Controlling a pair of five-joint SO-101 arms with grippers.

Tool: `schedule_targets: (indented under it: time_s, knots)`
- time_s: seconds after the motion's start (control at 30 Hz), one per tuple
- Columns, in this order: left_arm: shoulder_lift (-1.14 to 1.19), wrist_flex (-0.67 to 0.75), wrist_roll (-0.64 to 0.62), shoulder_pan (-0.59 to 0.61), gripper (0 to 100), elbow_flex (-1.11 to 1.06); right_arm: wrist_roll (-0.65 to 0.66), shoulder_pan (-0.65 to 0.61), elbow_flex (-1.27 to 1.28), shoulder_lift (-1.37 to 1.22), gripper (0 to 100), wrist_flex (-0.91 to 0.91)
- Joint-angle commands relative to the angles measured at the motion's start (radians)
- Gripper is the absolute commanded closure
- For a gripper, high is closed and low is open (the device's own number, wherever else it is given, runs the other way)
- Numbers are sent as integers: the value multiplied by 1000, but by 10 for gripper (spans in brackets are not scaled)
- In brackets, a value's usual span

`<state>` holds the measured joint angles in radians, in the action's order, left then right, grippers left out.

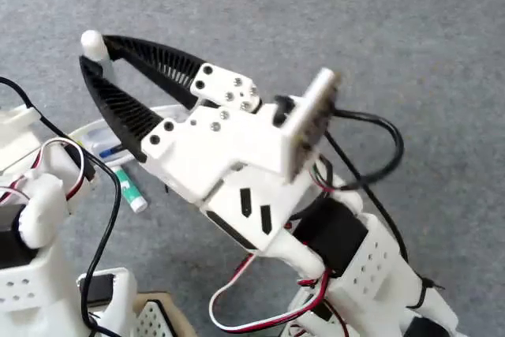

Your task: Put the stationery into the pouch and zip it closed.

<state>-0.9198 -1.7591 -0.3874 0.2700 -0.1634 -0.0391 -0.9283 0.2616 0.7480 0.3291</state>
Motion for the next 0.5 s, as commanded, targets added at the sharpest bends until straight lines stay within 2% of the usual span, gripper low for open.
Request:
schedule_targets:
  time_s: [0.0, 0.27, 0.47]
  knots:
    - [-15, 14, -2, 28, 972, -1, 17, -8, 64, 10, 987, -117]
    - [-15, 0, 25, 24, 972, 35, 6, 127, 208, 59, 987, -141]
    - [-17, 0, 25, 25, 972, 36, -92, 178, 274, 53, 986, -149]
